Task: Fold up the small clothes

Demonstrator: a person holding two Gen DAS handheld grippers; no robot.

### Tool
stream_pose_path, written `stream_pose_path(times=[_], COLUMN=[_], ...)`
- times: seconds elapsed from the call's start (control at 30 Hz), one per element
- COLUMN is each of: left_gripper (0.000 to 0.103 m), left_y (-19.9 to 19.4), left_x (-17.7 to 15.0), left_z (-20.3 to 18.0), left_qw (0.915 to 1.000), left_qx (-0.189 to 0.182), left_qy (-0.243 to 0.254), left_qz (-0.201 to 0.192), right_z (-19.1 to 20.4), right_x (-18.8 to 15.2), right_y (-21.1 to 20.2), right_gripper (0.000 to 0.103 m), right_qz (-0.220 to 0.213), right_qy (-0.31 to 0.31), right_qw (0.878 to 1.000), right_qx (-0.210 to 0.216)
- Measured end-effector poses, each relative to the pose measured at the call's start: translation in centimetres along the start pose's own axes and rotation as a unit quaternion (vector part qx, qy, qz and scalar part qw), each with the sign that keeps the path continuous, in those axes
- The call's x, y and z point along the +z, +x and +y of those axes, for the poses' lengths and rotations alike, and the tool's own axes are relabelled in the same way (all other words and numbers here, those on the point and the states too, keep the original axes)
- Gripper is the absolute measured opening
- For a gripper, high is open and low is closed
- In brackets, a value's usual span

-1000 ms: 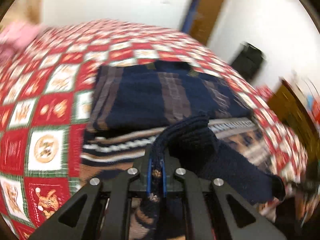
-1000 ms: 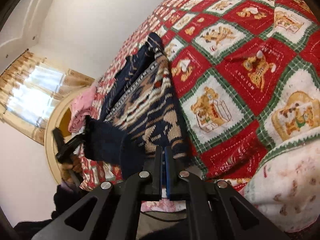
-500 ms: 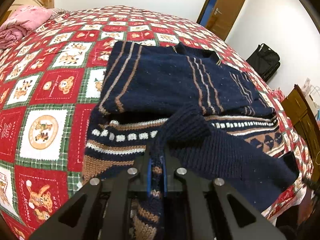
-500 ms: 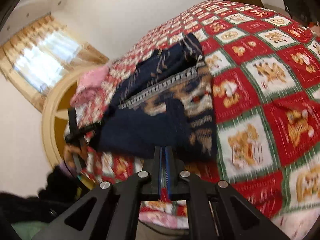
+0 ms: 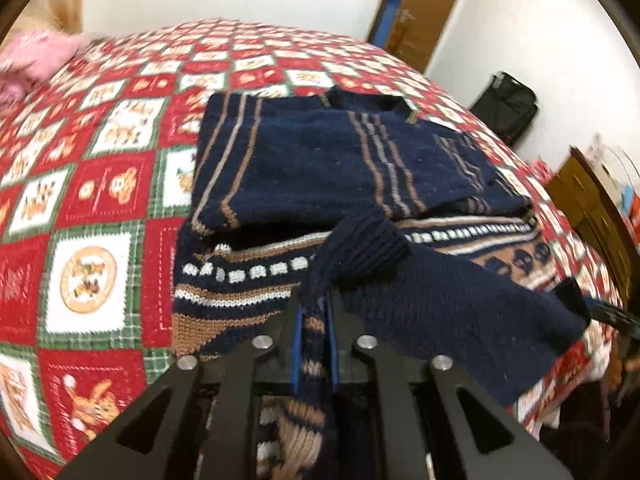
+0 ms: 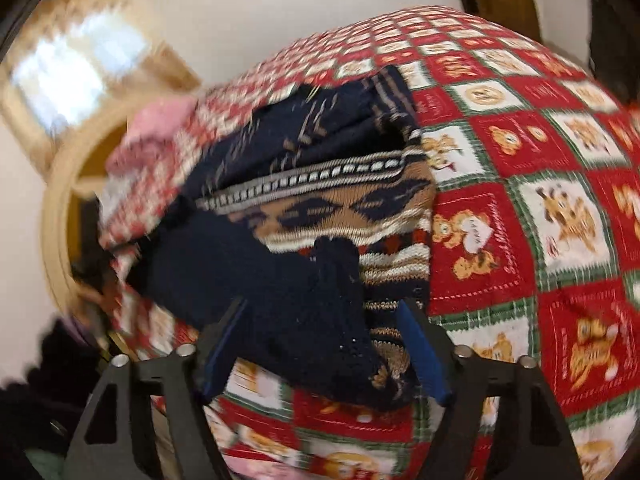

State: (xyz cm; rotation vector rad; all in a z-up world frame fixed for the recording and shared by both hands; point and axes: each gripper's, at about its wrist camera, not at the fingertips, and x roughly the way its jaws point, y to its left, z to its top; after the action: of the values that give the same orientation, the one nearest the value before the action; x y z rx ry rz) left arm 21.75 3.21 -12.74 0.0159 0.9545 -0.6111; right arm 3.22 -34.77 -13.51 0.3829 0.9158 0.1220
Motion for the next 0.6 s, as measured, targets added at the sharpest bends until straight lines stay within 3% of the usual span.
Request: stream_pose_path(times=[0.03,0.1,0.17,0.3,0.4,0.43,0.5,0.53,0.6], left_gripper=[0.027,0.056,0.064,0.073,0.073,0.072,0.048,0.042,0.017], left_y=[-0.5,-1.2,-1.6,0.0,2.6,3.3,3.8,3.7,3.2], left_x=[0.0,0.2,0.4,0.9,1.1,1.1,1.3,1.3,1.2], left_z=[-0.2,-0.6,-1.2,-3.0,-3.5,-3.6,-3.7,-3.9,-4.1], left_qw=[0.9999,0.999,0.9971,0.9912,0.9893,0.9895,0.9915,0.9921,0.9925], left_qx=[-0.001,0.004,0.002,0.017,0.025,0.02,-0.007,-0.017,-0.017], left_qy=[0.013,0.042,0.073,0.131,0.136,0.131,0.115,0.11,0.11], left_qz=[-0.003,-0.014,-0.02,0.005,0.048,0.057,0.06,0.058,0.051], right_z=[0.1,0.3,-0.1,-0.5,-0.1,0.2,0.8,1.2,1.4], right_x=[-0.1,-0.3,-0.4,-0.4,-0.5,-0.6,-0.9,-0.9,-0.8], right_y=[0.5,1.9,3.3,4.3,4.3,4.4,4.4,4.3,3.9], right_gripper=[0.067,0.053,0.041,0.04,0.016,0.014,0.011,0.009,0.008], right_qz=[0.005,0.024,0.046,0.05,0.056,0.06,0.062,0.062,0.056], right_qy=[-0.012,-0.028,-0.023,-0.02,-0.031,-0.035,-0.05,-0.054,-0.045], right_qw=[1.0,0.999,0.998,0.998,0.998,0.997,0.996,0.995,0.996], right_qx=[-0.004,-0.018,-0.022,-0.017,-0.023,-0.028,-0.042,-0.048,-0.047])
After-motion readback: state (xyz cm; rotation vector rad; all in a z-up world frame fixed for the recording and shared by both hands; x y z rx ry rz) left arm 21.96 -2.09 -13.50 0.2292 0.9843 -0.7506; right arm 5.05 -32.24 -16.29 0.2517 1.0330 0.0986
